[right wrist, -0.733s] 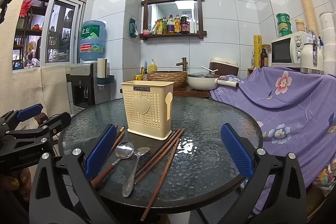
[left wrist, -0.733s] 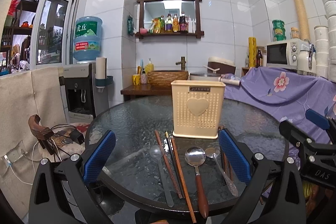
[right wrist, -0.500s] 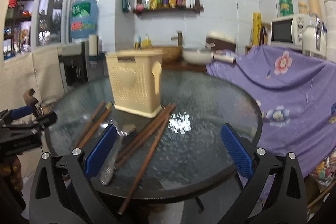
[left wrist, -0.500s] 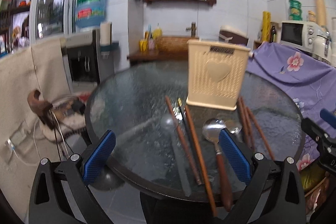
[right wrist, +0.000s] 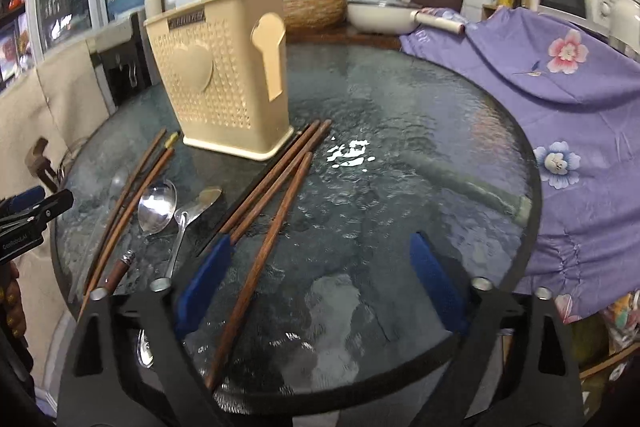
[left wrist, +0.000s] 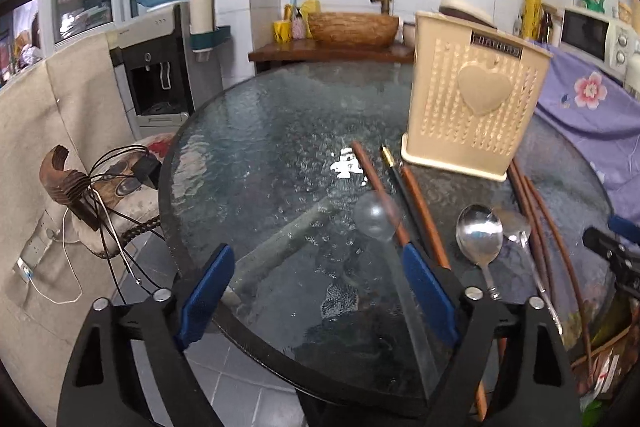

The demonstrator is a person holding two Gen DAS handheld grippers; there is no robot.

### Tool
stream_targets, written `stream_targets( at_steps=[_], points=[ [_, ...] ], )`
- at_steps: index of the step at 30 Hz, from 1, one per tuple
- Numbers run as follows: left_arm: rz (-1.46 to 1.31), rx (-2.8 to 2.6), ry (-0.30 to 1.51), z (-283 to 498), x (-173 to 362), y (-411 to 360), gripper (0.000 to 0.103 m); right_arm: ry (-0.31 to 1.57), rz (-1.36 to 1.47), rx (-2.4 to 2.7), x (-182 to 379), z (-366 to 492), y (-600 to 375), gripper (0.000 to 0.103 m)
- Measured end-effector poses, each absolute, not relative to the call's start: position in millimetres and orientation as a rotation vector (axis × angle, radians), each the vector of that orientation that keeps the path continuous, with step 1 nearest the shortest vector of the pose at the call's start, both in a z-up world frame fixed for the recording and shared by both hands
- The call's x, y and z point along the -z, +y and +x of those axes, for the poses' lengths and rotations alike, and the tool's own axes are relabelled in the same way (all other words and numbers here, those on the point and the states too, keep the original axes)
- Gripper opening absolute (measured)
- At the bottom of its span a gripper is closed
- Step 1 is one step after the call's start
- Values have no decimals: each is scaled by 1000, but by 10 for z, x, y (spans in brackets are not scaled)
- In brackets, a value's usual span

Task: Organize utensils
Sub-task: 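Move both tools toward the utensils lying beside the beige holder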

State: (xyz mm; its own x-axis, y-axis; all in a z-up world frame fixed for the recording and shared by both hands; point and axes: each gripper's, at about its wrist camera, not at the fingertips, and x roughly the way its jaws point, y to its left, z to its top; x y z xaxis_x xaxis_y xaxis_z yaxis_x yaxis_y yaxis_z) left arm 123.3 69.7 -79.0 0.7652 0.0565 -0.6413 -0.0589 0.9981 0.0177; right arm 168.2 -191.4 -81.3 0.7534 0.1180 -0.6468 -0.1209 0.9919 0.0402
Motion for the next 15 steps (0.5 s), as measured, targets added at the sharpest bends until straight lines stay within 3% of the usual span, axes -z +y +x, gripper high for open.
stream_targets(
  at_steps=[7,15],
  points=[
    [14,-5,752,1430,771,609,77,796,-59,-153,858,1940,-1744,60],
    [15,-1,781,1518,815,551,77,892,-58,-175,921,2135,-1707,45]
  ],
)
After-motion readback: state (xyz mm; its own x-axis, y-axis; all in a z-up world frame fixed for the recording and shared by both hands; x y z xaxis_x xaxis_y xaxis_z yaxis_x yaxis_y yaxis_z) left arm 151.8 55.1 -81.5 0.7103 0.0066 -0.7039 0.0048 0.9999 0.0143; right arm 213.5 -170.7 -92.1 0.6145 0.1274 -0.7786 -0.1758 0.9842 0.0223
